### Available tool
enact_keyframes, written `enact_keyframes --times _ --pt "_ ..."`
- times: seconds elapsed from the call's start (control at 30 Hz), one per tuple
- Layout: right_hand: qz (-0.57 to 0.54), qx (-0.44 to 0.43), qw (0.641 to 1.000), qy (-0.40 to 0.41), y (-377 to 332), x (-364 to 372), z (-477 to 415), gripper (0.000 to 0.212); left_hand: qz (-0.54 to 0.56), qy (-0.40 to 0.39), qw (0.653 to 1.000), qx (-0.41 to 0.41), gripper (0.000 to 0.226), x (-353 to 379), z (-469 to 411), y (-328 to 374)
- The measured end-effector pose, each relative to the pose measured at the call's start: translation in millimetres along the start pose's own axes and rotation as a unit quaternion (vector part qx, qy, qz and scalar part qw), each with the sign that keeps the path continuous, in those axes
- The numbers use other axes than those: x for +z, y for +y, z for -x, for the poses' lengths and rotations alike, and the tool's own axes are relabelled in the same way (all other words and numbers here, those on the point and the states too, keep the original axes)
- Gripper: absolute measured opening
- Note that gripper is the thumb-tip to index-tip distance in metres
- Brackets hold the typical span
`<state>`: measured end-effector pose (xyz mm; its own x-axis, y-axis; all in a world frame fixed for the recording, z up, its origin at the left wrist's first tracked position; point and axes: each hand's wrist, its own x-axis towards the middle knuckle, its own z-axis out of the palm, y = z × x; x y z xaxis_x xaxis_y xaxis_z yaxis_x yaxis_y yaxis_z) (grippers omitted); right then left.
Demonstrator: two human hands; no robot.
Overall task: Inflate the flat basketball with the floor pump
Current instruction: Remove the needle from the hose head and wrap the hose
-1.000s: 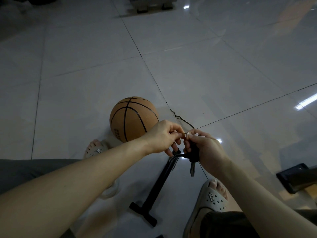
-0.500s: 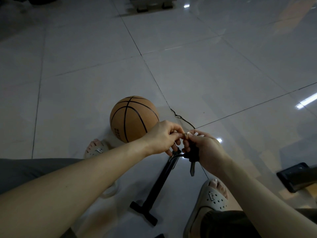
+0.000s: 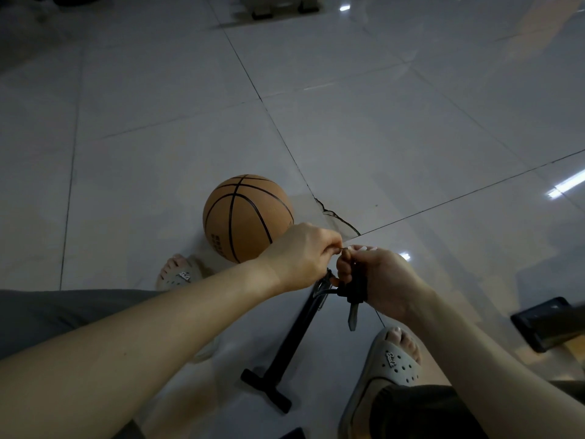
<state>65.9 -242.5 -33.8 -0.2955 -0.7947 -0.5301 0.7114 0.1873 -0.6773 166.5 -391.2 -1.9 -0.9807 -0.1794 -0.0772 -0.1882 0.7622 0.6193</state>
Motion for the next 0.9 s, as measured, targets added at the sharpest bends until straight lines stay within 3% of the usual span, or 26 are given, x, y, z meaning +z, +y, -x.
enact_keyframes --times 0.13,0.37,0.5,0.7,0.9 --pt "-0.032 0.041 0.999 -0.017 -1.2 -2.5 -0.1 0.006 0.012 0.010 1.000 -0.020 0.023 8.6 1.8 2.9" --pt "-0.047 0.082 0.995 -0.014 -1.8 -1.8 -0.5 0.013 0.047 -0.005 0.996 -0.082 0.022 13.4 1.7 6.0" --pt "-0.020 0.070 0.997 0.002 1.1 -2.0 -1.4 0.017 -0.064 0.004 0.997 -0.047 0.029 14.7 4.3 8.5" --pt "-0.011 0.067 0.998 -0.017 -2.2 -1.2 1.2 0.011 0.056 -0.002 0.998 -0.038 0.034 12.1 4.8 1.5" --pt "-0.041 0.087 0.995 -0.032 -2.2 -0.9 0.2 0.008 -0.003 0.047 0.998 0.052 0.019 20.0 11.9 -7.2"
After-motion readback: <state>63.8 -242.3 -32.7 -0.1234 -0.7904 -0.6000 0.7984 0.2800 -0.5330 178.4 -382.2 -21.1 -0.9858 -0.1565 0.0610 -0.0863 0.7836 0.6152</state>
